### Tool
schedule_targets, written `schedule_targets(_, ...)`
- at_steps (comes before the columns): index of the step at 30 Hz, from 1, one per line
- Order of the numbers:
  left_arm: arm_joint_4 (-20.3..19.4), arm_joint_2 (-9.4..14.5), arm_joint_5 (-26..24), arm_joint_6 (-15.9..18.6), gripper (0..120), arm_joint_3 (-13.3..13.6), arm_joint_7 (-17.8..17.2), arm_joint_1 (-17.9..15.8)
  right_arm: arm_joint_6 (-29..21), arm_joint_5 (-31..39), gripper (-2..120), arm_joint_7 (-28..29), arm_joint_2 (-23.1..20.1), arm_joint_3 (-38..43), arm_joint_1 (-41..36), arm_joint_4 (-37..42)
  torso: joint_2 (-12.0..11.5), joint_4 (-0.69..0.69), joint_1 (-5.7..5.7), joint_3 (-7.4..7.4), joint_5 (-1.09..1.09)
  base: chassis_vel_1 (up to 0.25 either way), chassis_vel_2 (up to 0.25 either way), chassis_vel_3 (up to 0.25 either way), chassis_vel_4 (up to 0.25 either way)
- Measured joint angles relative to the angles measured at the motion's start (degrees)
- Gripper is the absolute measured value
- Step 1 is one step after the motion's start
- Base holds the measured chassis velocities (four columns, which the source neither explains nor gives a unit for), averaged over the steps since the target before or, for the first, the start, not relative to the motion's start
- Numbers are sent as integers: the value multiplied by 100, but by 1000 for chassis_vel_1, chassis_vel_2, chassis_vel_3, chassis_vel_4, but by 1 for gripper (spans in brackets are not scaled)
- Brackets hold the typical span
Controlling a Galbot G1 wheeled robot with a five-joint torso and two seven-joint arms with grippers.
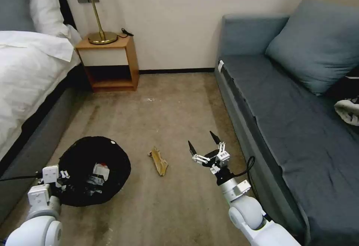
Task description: Pick up the trash bin, then pick up the garbage on the floor and place it into the trash bin.
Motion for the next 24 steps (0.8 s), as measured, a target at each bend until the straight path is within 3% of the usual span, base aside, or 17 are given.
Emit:
schedule_targets(9,77,55,-72,-4,3,-3,0,-58,-7,87,100,-39,54,-122,107,-124,0,0,0,0,0,-21,19,19,-16)
schedule_targets(24,88,98,-135,31,3,0,6,-149,-6,153,100,-52,117,-257,305,-309,-1,0,0,0,0,-90,88,83,-94)
